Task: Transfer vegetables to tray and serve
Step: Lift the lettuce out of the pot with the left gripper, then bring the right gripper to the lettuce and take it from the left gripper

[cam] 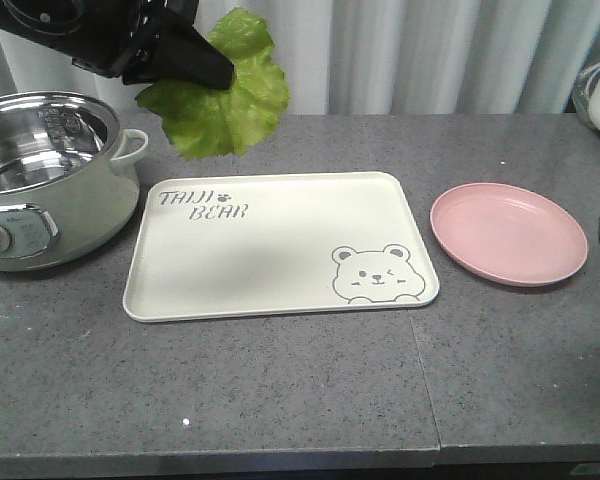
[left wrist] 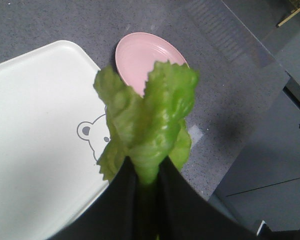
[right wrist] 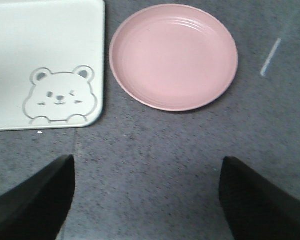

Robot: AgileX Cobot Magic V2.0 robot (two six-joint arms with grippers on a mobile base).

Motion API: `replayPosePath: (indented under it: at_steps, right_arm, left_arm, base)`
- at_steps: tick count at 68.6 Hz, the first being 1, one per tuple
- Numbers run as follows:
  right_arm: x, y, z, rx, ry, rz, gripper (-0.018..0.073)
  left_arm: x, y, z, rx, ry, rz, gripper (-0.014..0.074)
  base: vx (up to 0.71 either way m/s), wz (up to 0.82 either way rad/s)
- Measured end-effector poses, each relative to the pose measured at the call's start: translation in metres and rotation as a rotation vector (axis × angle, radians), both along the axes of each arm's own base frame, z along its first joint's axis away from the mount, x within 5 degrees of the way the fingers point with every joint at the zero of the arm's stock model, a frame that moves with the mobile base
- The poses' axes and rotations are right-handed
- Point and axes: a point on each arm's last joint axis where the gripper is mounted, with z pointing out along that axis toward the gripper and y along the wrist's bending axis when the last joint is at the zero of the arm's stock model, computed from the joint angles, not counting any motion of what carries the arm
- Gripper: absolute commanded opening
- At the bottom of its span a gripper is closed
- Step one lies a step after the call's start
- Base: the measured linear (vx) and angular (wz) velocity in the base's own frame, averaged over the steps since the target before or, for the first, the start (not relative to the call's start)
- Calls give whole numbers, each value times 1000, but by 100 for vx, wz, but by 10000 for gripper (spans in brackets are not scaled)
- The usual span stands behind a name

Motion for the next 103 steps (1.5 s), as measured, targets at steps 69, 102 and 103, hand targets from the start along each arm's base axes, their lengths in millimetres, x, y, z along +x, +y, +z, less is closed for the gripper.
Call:
replayPosePath:
  at_steps: [69,102,103]
  right_arm:
    - [107,119,-18,701,-377,796,582]
    - [155,182,-42,773,-321,842,580]
    - [155,184,-42,773,-320,846,578]
  left_arm:
    - [0,0,0,-1,0,0,-8]
    - [0,0,0,-1,0,0,-8]
    - [0,0,0,-1,0,0,-8]
  base:
    - [0,0]
    - [0,0]
    - [0,0]
